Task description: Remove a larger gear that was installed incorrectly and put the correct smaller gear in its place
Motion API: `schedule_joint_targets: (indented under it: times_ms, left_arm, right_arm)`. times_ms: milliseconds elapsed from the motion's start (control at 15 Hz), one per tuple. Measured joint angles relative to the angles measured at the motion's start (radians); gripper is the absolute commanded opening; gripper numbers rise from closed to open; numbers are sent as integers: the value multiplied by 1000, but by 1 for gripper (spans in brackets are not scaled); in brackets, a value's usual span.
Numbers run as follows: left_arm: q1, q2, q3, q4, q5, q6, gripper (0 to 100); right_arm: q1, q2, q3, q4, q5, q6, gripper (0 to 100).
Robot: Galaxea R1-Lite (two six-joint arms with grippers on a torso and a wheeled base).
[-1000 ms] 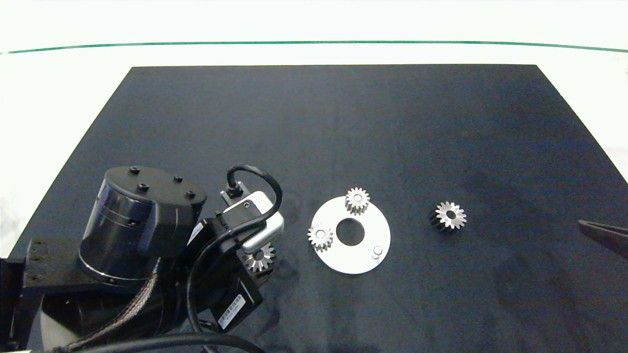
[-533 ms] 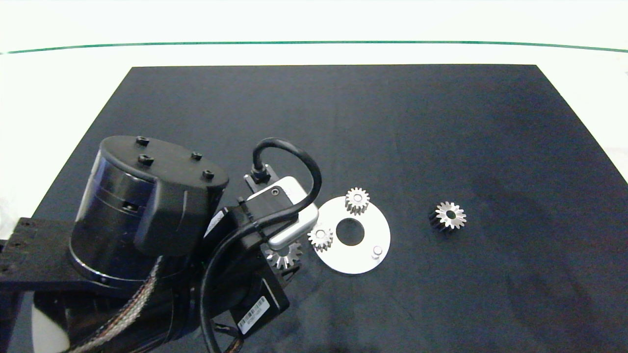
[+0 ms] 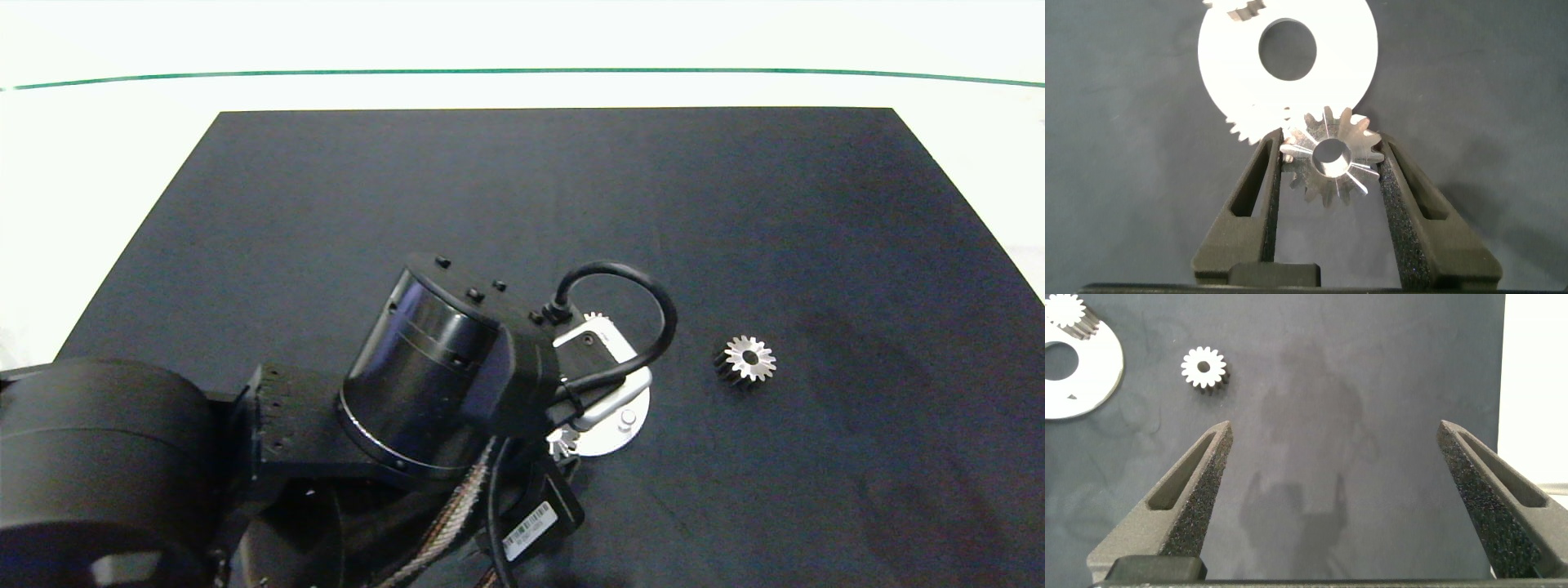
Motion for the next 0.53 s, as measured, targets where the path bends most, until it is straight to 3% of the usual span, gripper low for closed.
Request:
schedule_joint_targets:
  times_ms: [533]
  left_arm:
    - [-49,134,-129,2,1,1,22]
  right_arm:
    - [5,-27,15,7,0,7,100]
